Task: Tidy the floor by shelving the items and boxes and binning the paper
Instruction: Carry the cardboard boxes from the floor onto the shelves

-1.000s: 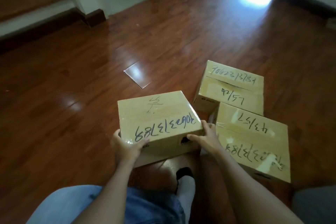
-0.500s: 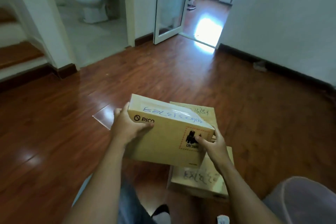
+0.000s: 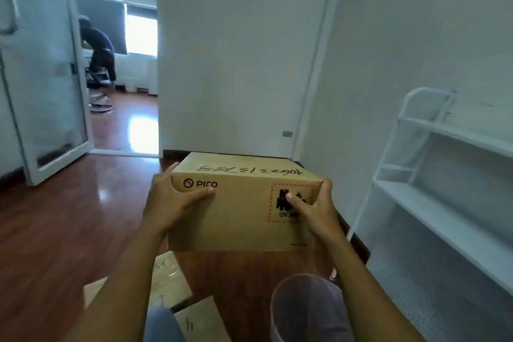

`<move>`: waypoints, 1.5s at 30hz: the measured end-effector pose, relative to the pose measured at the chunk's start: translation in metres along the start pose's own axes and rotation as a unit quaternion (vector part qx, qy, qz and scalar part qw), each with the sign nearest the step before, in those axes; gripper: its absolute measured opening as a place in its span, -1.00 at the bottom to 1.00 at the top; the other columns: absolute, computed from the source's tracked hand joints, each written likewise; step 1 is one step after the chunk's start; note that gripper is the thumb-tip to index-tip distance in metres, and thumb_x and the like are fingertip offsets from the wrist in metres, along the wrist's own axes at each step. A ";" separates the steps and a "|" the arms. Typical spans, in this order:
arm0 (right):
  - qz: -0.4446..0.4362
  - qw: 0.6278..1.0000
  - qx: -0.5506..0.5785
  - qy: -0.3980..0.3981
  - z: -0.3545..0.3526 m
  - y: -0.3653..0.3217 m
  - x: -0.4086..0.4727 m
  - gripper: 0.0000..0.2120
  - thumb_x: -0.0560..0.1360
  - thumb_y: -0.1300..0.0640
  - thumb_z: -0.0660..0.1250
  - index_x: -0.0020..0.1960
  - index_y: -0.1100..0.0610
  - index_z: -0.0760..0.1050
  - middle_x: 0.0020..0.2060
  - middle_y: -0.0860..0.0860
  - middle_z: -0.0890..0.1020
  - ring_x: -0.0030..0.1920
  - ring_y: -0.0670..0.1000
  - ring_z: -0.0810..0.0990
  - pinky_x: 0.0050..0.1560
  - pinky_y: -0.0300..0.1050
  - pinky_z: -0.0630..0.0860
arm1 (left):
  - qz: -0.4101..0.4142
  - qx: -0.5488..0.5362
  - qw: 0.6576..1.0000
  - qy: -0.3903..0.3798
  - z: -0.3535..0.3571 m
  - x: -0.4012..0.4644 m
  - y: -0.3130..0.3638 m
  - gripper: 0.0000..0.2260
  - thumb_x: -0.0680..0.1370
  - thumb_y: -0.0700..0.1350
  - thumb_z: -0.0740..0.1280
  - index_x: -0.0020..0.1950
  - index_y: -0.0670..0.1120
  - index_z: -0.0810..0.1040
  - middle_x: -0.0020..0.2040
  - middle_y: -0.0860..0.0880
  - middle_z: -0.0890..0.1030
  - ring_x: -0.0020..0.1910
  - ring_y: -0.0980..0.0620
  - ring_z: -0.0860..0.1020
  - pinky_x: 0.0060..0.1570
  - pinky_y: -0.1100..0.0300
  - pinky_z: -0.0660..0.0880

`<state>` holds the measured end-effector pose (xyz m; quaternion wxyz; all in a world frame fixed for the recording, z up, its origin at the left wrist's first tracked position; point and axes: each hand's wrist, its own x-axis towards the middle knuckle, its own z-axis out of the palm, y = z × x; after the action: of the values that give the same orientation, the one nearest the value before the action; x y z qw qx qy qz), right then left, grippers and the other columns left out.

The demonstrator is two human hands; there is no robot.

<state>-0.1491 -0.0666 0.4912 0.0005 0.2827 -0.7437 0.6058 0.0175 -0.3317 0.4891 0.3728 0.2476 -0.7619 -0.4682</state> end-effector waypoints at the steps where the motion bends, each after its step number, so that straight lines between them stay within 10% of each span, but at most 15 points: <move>1: -0.013 0.999 -0.010 0.032 -0.023 -0.006 0.002 -0.41 0.47 0.11 0.51 0.31 0.02 0.20 0.25 0.00 0.49 0.25 -0.01 0.56 0.02 -0.17 0.65 | 0.019 -0.008 1.000 -0.020 0.018 0.008 0.016 -0.07 0.01 0.40 0.60 0.31 0.11 0.51 0.09 -0.04 0.63 0.04 -0.01 0.64 0.06 -0.09 0.62; 11: -0.078 0.946 -0.155 0.275 -0.197 -0.069 -0.012 -0.43 0.38 -0.18 0.53 0.24 -0.16 0.28 0.20 -0.07 0.53 0.18 -0.07 0.56 0.17 0.05 0.59 | 0.142 -0.121 0.966 -0.179 0.176 0.046 0.153 -0.41 0.13 0.27 0.61 0.06 0.03 0.64 -0.12 0.06 0.71 -0.18 0.19 0.67 -0.28 0.26 0.58; 16: -0.110 0.906 -0.204 0.353 -0.237 -0.105 -0.017 -0.26 0.25 -0.36 0.43 0.33 -0.13 0.30 0.23 -0.09 0.52 0.20 -0.09 0.55 0.17 0.03 0.60 | 0.178 -0.197 0.943 -0.199 0.219 0.060 0.200 -0.19 0.02 0.48 0.52 0.15 0.09 0.58 0.06 0.03 0.65 0.00 0.01 0.65 -0.06 -0.10 0.64; 39: -0.116 0.777 -0.349 0.511 -0.359 -0.096 0.040 -0.27 0.44 -0.14 0.42 0.49 0.07 0.24 0.29 0.03 0.45 0.29 0.02 0.49 0.33 0.14 0.48 | 0.256 -0.288 0.832 -0.398 0.438 0.130 0.345 -0.21 0.17 0.35 0.56 0.31 0.05 0.47 0.12 0.07 0.63 0.09 0.06 0.61 0.08 0.04 0.56; 45: -0.067 0.758 -0.411 0.502 -0.388 -0.092 0.043 -0.26 0.51 -0.06 0.43 0.58 0.06 0.18 0.39 0.01 0.42 0.39 -0.01 0.40 0.43 0.09 0.39 | 0.275 -0.232 0.848 -0.389 0.488 0.109 0.373 -0.17 0.55 0.15 0.33 0.60 -0.01 -0.14 0.58 -0.09 0.13 0.55 -0.13 0.16 0.47 -0.07 0.18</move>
<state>-0.2791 0.2552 0.6915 0.5304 -0.0400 -0.7935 0.2958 -0.4483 0.0112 0.7227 0.2059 -0.2677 -0.7510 -0.5674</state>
